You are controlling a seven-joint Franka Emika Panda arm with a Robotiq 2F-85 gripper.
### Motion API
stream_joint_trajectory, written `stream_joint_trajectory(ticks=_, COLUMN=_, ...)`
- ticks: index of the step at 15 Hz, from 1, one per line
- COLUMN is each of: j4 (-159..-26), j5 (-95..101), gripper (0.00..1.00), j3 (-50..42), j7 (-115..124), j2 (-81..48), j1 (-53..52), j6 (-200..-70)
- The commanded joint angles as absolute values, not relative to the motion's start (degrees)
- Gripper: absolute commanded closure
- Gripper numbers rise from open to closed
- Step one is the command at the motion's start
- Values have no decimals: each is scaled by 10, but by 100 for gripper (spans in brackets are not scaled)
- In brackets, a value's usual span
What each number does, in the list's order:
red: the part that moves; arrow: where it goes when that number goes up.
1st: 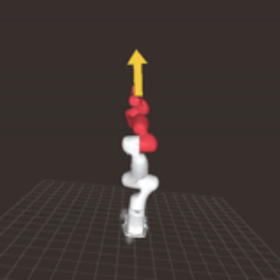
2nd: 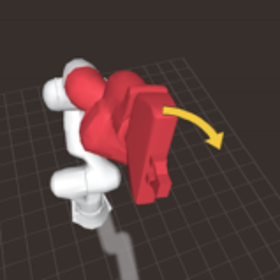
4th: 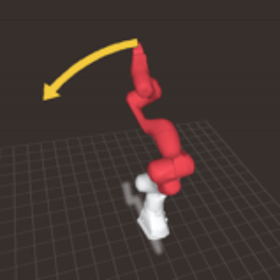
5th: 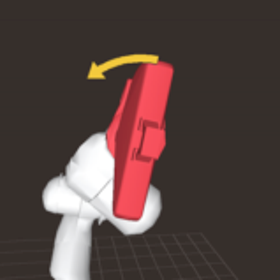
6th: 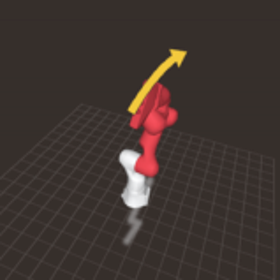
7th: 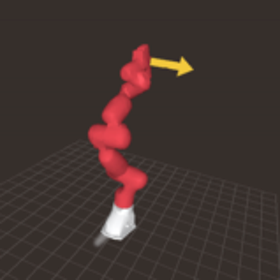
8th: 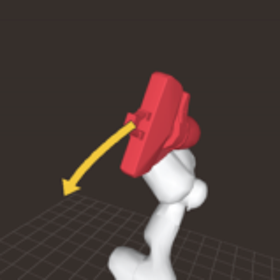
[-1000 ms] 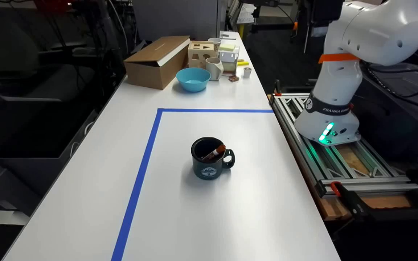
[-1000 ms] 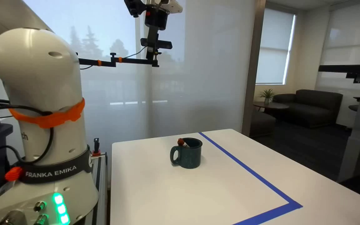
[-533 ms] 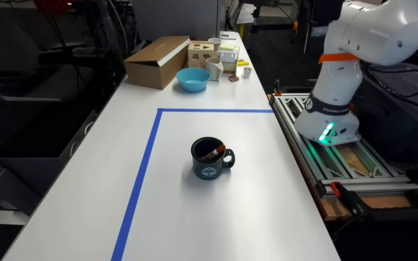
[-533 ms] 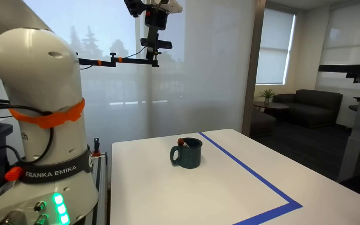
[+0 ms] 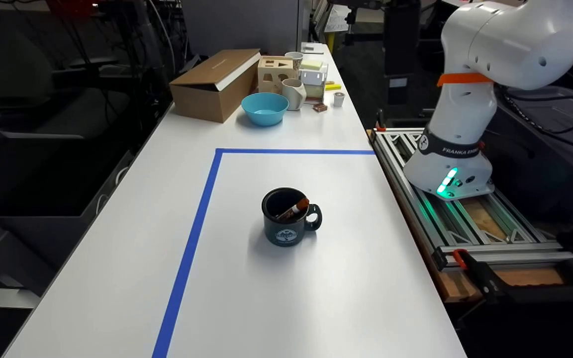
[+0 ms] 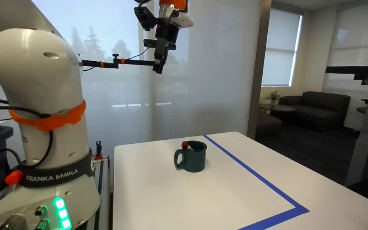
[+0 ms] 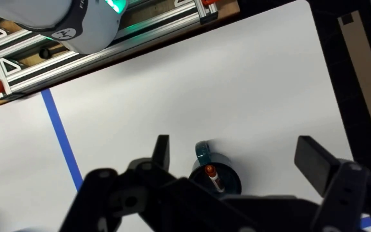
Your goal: Put the red marker on the table.
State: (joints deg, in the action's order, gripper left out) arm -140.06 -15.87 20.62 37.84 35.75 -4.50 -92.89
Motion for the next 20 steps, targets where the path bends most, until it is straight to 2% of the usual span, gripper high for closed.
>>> stream_joint_trajectory(ticks=1, j4=-1385, j5=-141, gripper=0, j3=191, j7=406, j2=301, j1=-26, j6=-928)
stream_joint_trajectory(ticks=7, j4=-1368, j5=-174, gripper=0, j3=147, j7=420, j2=198, j1=-20, j6=-941)
stream_joint_trajectory(ticks=20, j4=-1309, j5=-227, gripper=0, j3=93, j7=400, j2=4, j1=-38, j6=-1057)
